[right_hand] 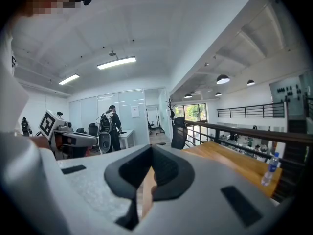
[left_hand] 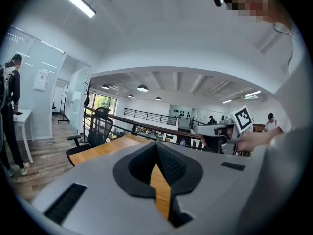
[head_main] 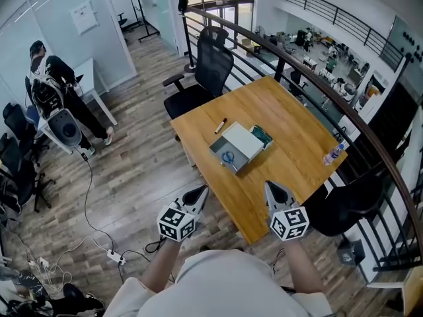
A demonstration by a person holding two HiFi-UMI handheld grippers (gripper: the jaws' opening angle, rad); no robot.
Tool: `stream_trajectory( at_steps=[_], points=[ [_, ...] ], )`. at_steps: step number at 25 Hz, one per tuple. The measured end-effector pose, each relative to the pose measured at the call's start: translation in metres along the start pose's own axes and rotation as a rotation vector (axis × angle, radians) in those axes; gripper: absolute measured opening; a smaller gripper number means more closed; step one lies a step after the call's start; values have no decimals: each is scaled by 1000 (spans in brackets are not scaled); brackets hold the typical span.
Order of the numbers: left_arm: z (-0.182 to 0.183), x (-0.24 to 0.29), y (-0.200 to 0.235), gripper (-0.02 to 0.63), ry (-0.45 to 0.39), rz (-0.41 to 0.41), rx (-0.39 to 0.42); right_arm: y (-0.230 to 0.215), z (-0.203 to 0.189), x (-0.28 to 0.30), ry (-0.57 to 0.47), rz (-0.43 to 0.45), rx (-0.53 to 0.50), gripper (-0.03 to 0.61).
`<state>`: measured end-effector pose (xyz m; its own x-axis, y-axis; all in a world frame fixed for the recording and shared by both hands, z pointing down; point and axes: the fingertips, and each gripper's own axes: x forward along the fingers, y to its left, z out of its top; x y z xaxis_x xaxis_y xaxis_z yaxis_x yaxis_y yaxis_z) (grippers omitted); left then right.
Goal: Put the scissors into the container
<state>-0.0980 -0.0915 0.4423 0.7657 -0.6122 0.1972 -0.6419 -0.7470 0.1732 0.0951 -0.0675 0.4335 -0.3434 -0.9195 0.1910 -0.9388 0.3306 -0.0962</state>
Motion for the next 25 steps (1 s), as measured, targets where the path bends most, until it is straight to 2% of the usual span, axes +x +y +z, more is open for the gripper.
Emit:
stream_trajectory(
  at_steps=[25],
  points=[
    [-5, 3, -3, -6, 9, 5, -15, -4, -9, 1, 14, 7, 2, 2]
  ],
)
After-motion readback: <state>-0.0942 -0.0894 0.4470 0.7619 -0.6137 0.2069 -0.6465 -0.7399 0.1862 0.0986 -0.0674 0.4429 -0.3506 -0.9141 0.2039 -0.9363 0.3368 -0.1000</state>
